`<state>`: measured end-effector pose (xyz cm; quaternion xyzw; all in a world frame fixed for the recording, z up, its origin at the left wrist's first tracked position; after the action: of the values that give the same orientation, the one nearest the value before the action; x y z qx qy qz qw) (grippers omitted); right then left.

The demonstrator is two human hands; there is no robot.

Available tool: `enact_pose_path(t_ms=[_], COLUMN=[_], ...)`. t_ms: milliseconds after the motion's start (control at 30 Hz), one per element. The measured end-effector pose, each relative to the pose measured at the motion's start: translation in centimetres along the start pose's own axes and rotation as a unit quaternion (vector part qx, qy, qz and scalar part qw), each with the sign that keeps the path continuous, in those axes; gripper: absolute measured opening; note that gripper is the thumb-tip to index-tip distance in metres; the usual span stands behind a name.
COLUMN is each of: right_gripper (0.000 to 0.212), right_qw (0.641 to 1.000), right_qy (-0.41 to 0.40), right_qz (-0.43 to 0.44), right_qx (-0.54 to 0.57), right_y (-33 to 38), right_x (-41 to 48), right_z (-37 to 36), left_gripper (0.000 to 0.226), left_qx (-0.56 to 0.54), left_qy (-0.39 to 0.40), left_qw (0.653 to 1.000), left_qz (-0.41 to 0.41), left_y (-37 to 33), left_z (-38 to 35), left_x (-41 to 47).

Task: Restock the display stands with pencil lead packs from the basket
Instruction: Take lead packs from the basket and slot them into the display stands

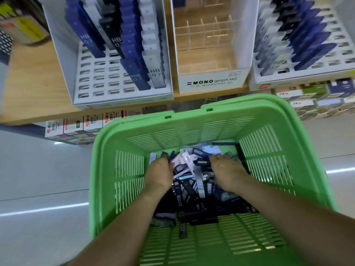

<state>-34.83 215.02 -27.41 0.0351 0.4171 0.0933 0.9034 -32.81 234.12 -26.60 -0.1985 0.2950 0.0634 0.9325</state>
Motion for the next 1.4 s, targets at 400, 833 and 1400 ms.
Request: enact_pose_path(t_ms=[400, 833, 1400], right_gripper=[0.020, 0.033, 0.013], right_qw=[0.604, 0.625, 0.711], right_qy=[0.021, 0.095, 0.137], right_qz=[-0.064, 0.116, 0.241], right_qx=[0.794, 0.766, 0.647], right_y=[2.8, 5.5, 8.1], right_x=[-6.0, -12.8, -17.9], right_z=[1.6, 7.5, 12.8], left_gripper=[0.012, 0.019, 0.019], left_qx=[-0.548, -0.560, -0.381], left_qy=[0.124, 0.004, 0.073], left_qw=[0.821, 0.829, 0.903], left_qz=[0.102, 0.003, -0.183], left_y=[-4.3, -7.3, -12.5], left_z=[2.1, 10.4, 17.2], left_x=[-7.6, -12.0, -15.2])
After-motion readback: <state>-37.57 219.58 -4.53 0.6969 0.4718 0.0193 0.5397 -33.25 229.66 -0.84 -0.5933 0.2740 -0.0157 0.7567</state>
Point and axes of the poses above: each hand's wrist, its own x-axis towards the middle knuckle, its own z-axis out of the back of the hand, y = z × x, the point moved 8 cm from there along x, towards the middle knuckle, and after that the axes turned 7 degrees about y, right-handed, at the moved point
